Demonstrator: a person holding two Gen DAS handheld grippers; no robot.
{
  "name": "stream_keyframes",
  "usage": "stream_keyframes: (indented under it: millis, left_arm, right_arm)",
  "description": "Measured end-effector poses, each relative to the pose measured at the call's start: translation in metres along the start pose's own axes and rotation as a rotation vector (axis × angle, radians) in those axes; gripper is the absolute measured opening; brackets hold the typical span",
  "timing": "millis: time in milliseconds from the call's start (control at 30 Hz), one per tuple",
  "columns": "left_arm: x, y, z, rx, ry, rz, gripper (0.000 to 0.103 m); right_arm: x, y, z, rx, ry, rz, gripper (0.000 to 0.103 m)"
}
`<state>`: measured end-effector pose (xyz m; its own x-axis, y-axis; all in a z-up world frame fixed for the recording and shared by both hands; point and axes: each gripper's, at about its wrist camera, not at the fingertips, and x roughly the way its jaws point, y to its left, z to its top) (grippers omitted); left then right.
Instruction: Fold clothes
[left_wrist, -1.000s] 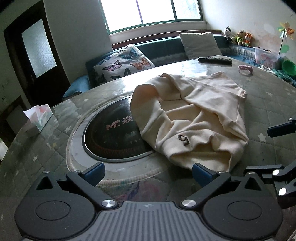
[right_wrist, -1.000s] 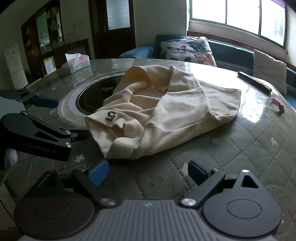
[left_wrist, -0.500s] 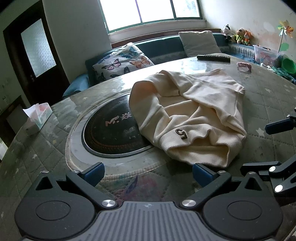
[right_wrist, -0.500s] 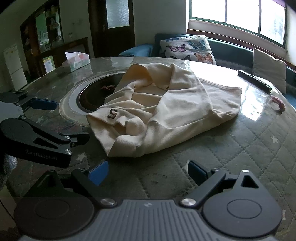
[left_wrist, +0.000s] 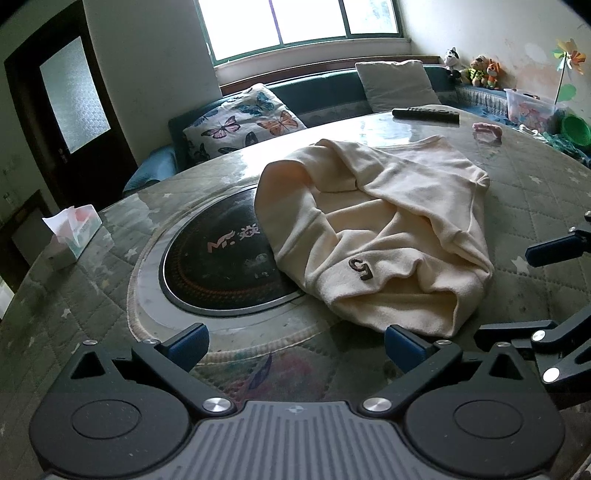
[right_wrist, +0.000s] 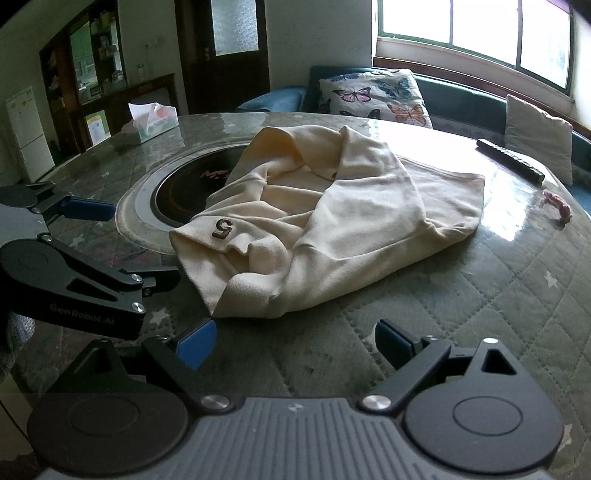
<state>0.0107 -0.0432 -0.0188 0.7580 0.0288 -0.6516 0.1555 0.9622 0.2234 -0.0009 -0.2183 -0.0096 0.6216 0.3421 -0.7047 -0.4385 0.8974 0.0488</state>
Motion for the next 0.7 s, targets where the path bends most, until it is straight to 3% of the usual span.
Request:
stream_keyframes:
  millis: [333, 700]
  left_arm:
    - [0.0, 0.004, 0.007, -0.005, -0.017, 0.006, 0.103]
    - [0.01, 0.018, 0.047, 0.009, -0.112, 0.023, 0.099]
  right_arm:
    - [0.0, -0.001, 0.008, 0.005, -0.019, 0.003, 0.095]
    - [0.008, -0.019, 0.05, 0.007, -0.092, -0.008, 0.091]
